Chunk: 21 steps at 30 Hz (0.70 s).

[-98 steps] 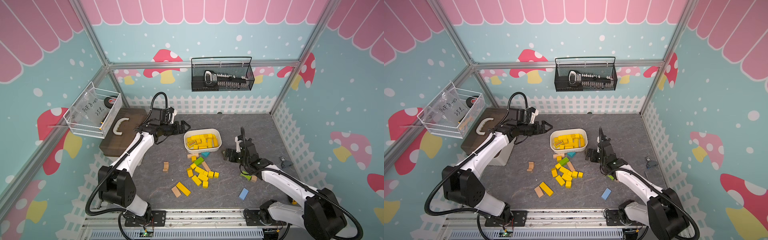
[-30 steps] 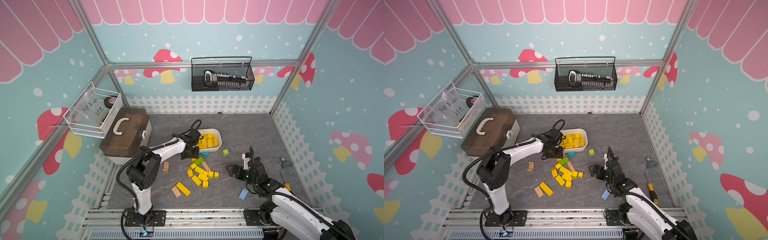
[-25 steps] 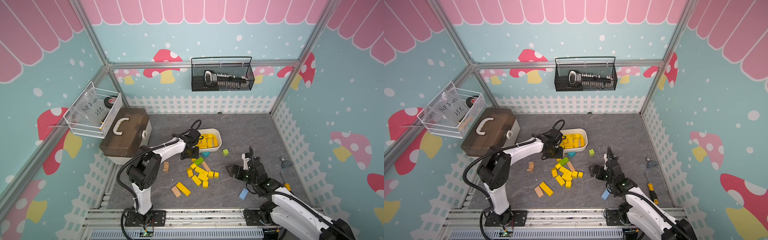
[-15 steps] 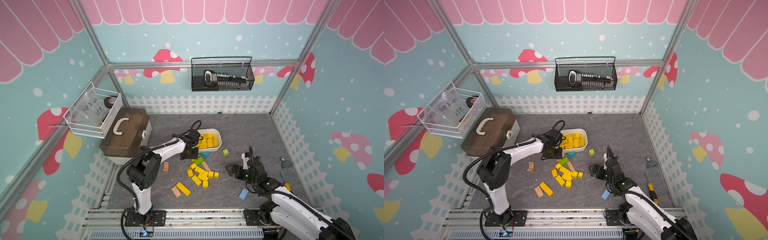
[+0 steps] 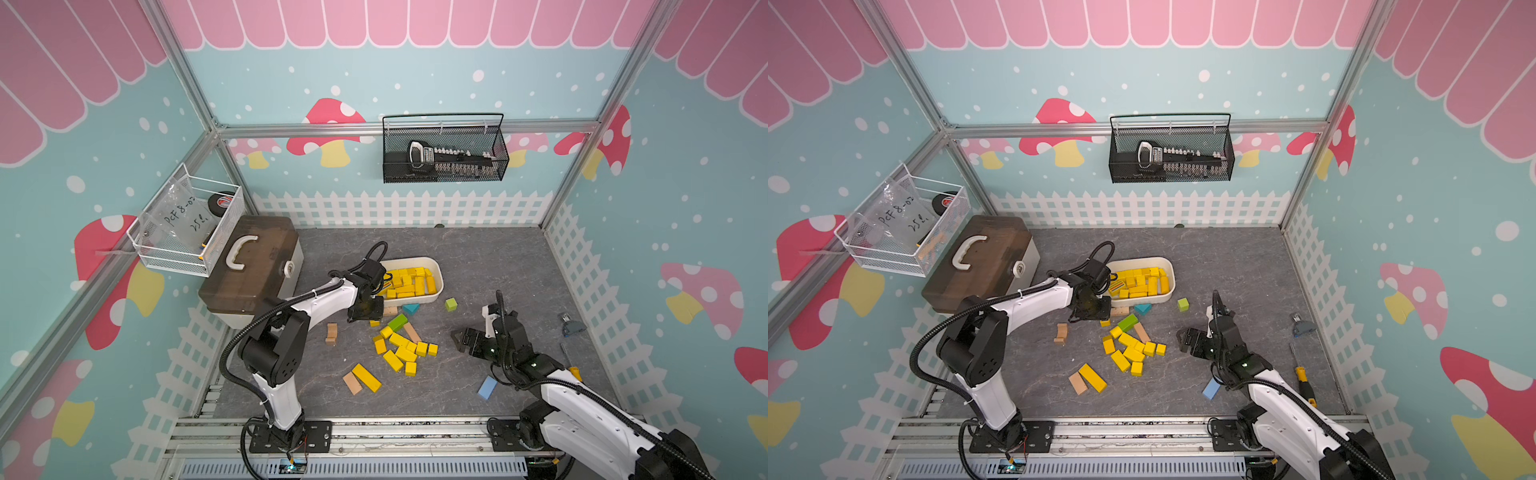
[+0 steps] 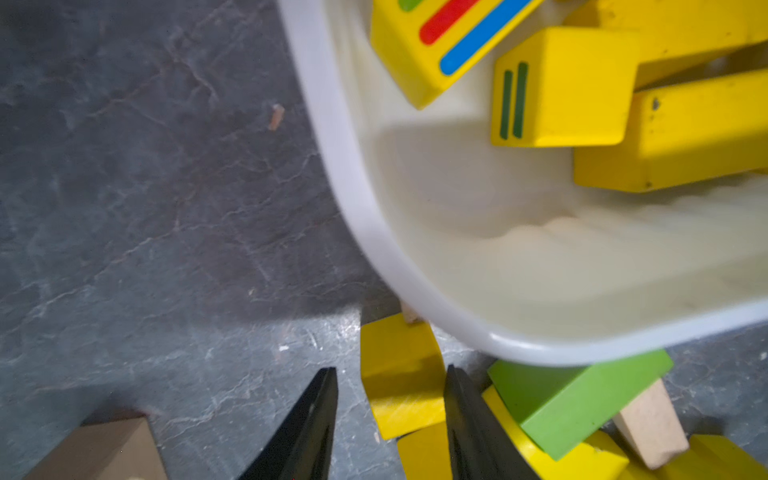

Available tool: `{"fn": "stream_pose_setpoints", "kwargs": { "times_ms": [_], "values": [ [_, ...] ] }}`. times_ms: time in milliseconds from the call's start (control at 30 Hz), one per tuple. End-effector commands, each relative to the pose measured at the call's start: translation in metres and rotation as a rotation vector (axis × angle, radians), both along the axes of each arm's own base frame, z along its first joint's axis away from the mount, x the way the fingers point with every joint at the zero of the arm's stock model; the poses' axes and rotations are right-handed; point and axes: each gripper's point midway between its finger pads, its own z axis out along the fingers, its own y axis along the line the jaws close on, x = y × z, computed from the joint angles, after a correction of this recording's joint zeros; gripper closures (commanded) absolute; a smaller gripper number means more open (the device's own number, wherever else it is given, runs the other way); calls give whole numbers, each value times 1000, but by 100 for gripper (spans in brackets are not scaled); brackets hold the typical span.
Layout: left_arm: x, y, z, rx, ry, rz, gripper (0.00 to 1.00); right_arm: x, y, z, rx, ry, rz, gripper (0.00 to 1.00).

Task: Pick out the yellow building blocks
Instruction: Pick up the building block from the center of the board.

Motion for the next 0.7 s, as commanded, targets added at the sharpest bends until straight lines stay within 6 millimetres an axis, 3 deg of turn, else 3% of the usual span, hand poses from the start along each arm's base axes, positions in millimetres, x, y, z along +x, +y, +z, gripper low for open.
{"fn": "stream_pose_setpoints", "kwargs": {
  "times_ms": [0,667],
  "values": [
    [-7,8,0,15,17,1,55,4,1,9,13,-15,-13,2],
    [-6,-4,-14,-18,47,5,52,3,1,9,17,-21,-15,2]
  ]
}}
